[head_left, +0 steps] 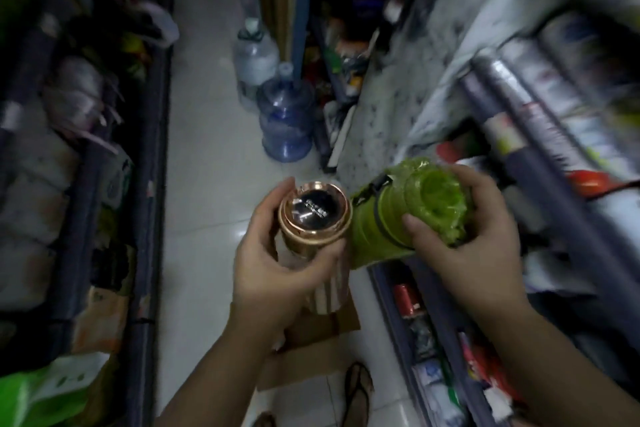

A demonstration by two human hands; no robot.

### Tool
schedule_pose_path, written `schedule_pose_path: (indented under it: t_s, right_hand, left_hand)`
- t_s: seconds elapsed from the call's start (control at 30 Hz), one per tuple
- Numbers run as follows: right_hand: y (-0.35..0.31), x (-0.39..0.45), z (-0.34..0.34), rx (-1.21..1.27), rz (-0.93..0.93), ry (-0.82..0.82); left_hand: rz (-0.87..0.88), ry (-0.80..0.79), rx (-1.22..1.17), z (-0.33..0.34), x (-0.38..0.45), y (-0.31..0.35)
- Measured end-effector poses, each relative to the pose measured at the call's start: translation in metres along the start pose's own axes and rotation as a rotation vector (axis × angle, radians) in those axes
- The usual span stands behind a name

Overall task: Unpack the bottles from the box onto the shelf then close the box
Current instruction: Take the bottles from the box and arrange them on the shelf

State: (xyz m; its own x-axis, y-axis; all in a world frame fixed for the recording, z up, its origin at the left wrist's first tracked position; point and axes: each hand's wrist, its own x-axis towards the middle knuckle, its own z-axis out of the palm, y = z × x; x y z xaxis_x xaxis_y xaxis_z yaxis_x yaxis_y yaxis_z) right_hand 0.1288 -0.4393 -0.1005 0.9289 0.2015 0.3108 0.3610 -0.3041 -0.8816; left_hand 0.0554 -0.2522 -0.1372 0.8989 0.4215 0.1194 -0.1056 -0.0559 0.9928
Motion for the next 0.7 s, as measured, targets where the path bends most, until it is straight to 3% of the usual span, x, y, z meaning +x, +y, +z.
schedule_pose_path:
  t_s: [0.37, 0.7]
  right_hand:
    - [-0.226, -0.01, -0.149, -0.102, -0.226, 0.357]
    - [-0.334, -0.05, -0.262, -0.227, -0.364, 0.675]
  left_hand:
    - [0.374, -0.38, -0.207, 0.045, 0.019, 0.258]
    - [0.66, -0.601, -0.396, 0.14, 0.015, 0.388]
